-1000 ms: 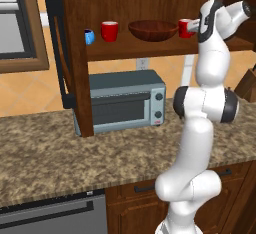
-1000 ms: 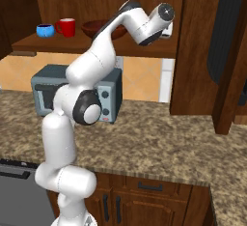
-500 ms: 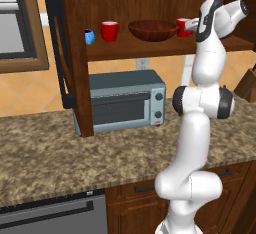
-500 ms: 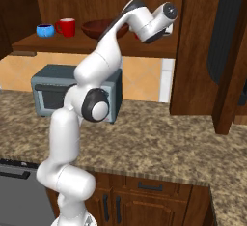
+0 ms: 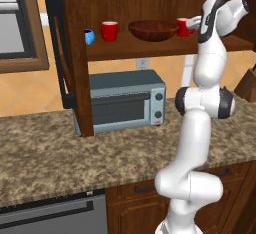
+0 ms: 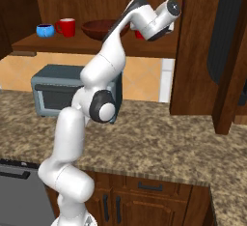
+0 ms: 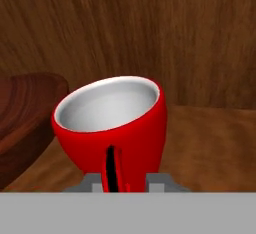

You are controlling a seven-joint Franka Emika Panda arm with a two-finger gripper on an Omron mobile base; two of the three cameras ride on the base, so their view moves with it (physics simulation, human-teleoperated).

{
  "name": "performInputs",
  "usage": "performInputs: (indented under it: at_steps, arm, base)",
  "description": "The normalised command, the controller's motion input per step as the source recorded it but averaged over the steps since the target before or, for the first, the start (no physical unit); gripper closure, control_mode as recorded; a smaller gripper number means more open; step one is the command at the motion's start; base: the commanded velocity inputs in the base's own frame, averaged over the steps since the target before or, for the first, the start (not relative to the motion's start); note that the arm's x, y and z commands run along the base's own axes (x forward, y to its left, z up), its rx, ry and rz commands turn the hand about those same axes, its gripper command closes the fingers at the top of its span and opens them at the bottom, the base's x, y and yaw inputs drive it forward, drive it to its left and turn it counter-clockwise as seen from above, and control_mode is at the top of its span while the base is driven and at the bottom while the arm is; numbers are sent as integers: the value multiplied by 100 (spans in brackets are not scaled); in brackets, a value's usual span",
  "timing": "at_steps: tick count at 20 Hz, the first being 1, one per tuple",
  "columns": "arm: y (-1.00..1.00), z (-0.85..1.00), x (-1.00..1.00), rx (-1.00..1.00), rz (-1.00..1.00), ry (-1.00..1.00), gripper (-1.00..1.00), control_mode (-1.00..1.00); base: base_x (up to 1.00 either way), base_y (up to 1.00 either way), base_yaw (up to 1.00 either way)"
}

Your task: Gather all objects into one cabinet and sort the glasses and bowls to opposite sides.

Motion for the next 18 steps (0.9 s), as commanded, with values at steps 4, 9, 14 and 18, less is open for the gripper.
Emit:
performInputs:
  at_steps: [4, 9, 14, 18]
  arm:
    - [10, 0, -11, -3, 0, -9, 100, -100]
    - [21, 0, -54, 0, 0, -12, 100, -100]
    - [39, -6, -100, -5, 0, -17, 100, -100]
    - [55, -18, -100, -7, 0, -21, 100, -100]
  base:
    - [0, 0, 0]
    - [0, 0, 0]
    - [0, 0, 0]
    - [0, 0, 0]
